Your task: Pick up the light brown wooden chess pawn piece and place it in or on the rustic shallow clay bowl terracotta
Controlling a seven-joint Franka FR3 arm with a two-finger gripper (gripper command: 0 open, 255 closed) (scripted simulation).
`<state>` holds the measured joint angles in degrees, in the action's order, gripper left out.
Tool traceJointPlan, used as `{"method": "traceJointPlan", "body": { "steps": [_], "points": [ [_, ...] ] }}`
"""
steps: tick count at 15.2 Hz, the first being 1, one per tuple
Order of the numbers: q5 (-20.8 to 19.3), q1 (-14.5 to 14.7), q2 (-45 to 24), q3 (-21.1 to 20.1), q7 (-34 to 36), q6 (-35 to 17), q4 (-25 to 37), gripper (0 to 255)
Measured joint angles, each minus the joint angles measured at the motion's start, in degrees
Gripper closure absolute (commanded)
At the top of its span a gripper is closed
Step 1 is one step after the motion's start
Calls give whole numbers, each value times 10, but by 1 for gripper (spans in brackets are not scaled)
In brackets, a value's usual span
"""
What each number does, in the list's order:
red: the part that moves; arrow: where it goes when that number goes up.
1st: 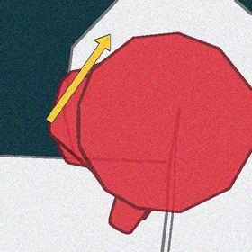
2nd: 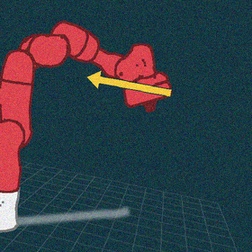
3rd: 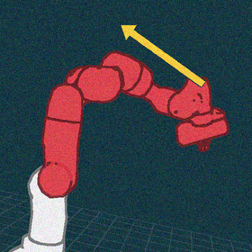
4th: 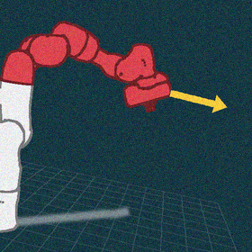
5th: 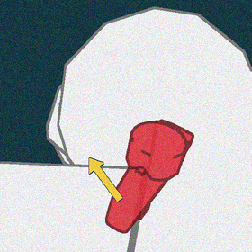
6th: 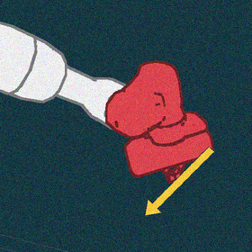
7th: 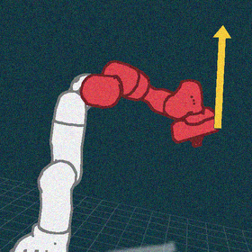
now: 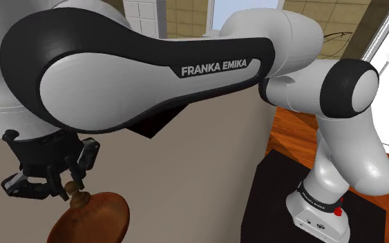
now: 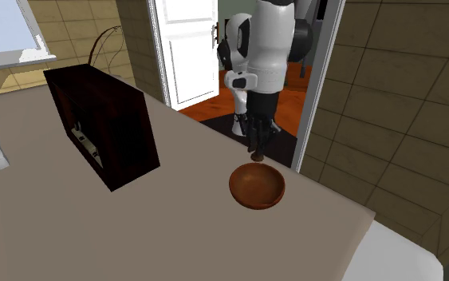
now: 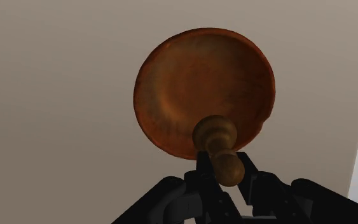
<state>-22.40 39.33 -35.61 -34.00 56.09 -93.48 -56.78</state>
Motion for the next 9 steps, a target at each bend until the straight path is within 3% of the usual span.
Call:
{"method": "traceJointPlan", "body": {
  "steps": [3,9],
  "points": [
    [-6,14,-12,2,11,-4,6,255],
    [-1,-9,5,-2,22,-63,-74,255]
  ]
}}
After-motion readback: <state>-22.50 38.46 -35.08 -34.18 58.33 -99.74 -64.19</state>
